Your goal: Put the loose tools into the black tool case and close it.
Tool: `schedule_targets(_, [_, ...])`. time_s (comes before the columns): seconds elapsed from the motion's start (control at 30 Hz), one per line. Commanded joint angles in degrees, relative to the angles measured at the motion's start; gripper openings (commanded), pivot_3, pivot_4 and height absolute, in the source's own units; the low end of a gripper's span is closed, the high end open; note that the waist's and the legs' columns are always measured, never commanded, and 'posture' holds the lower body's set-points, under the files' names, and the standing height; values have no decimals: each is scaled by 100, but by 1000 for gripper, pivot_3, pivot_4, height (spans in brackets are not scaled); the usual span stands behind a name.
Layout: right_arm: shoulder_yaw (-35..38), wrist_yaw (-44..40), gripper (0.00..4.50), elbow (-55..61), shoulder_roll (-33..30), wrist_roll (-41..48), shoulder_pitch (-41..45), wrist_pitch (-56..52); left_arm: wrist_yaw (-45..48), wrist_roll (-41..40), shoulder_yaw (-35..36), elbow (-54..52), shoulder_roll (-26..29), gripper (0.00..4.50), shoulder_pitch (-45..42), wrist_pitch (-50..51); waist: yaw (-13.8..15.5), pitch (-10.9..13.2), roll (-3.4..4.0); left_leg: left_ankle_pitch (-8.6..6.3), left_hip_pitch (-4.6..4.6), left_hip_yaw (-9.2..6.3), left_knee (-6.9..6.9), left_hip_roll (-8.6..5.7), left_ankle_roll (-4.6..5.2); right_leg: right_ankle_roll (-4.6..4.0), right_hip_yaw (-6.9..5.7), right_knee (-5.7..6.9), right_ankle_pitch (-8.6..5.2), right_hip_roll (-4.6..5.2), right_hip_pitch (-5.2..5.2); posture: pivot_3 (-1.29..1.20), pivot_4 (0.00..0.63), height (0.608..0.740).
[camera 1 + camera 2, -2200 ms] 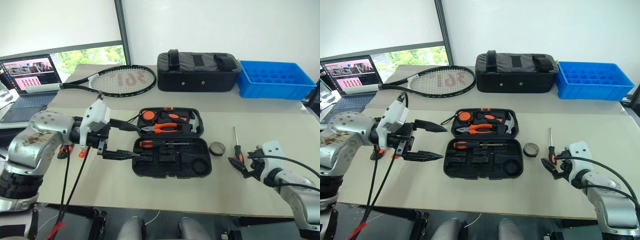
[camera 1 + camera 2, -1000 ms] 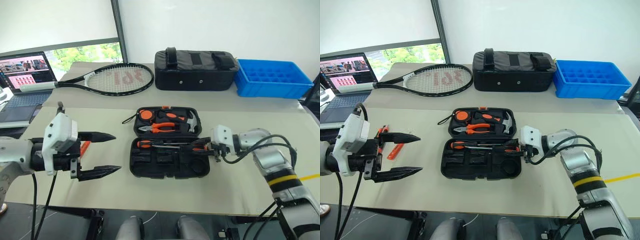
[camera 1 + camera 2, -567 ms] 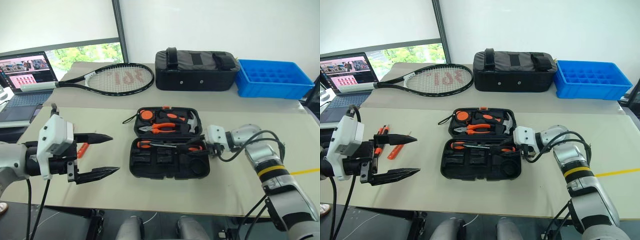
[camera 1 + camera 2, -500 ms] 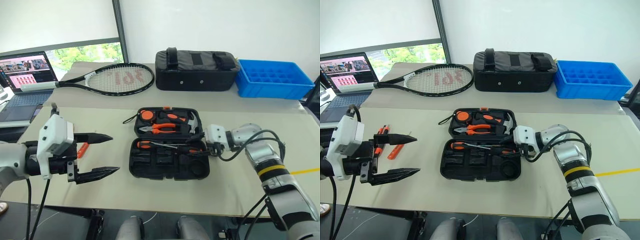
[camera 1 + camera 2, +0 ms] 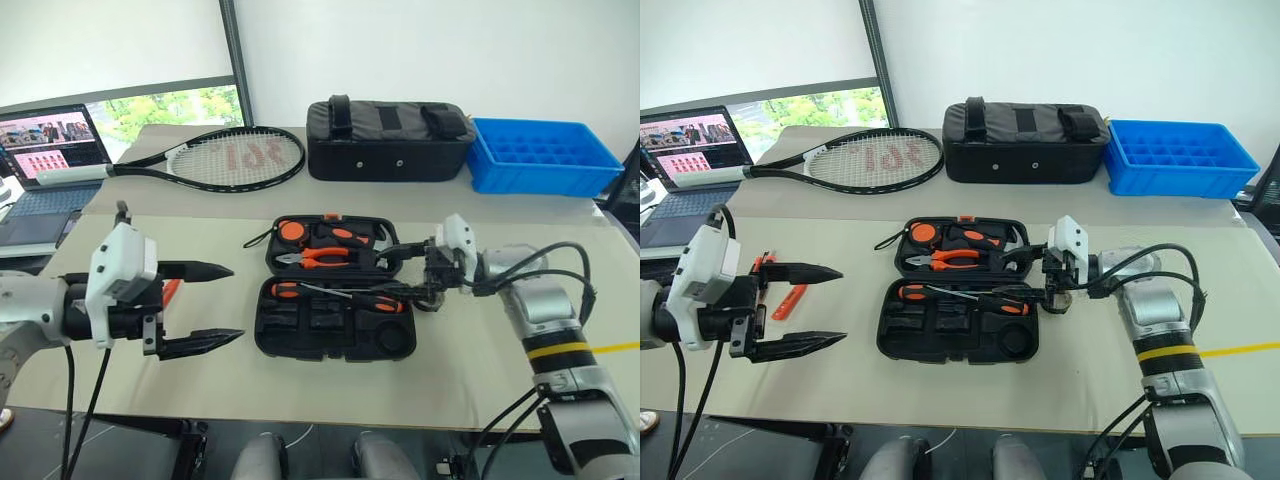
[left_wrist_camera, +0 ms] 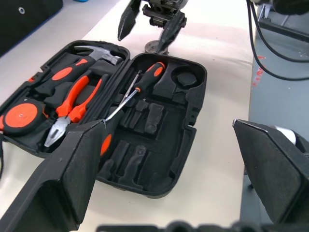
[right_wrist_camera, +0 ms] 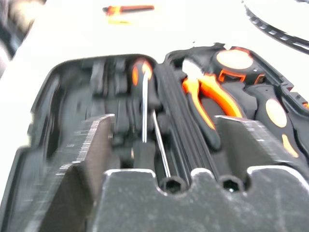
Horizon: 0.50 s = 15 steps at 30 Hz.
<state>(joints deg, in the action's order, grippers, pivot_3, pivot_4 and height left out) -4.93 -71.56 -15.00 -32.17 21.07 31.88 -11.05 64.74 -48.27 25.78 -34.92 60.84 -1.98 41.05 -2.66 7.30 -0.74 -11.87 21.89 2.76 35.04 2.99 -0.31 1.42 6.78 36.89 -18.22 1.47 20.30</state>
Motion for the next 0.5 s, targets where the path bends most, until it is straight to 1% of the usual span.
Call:
schedule_targets(0.03, [189,520,2225,277,116,-10,-47,-209,74,84,80,48,108,4500,-64,-185,8,0,0,0,1,0,0,0,0,0,0,0,0,0,1,0,150,708])
schedule_targets(0.1, [162,666,1706,309,167,-58,-79,-233,123,120,115,71,99,4500,-12,-226,13,0,1,0,4,1,0,-1,0,1,0,-1,0,2,4,0,150,708])
schedule_targets(0.17, [81,887,937,323,227,-159,-89,-320,161,154,138,85,88,4500,32,-268,11,0,0,0,5,2,0,-1,0,1,0,-2,0,2,5,0,150,708])
schedule_targets(0.27, [-143,902,55,433,202,-323,-163,-415,192,188,144,105,83,4500,49,-300,6,0,1,0,4,2,-1,0,0,1,0,-2,-1,1,5,0,150,708])
schedule_targets(0.33, [-228,926,55,474,197,-400,-198,-483,208,206,148,109,87,4500,61,-317,8,0,1,0,4,2,-2,0,0,1,0,-2,-1,0,6,0,150,708])
schedule_targets(0.5, [-669,737,55,596,15,-876,-440,-246,216,255,99,121,92,4500,31,-354,13,0,1,0,4,3,-2,-1,0,2,0,-3,-1,1,6,0,150,708])
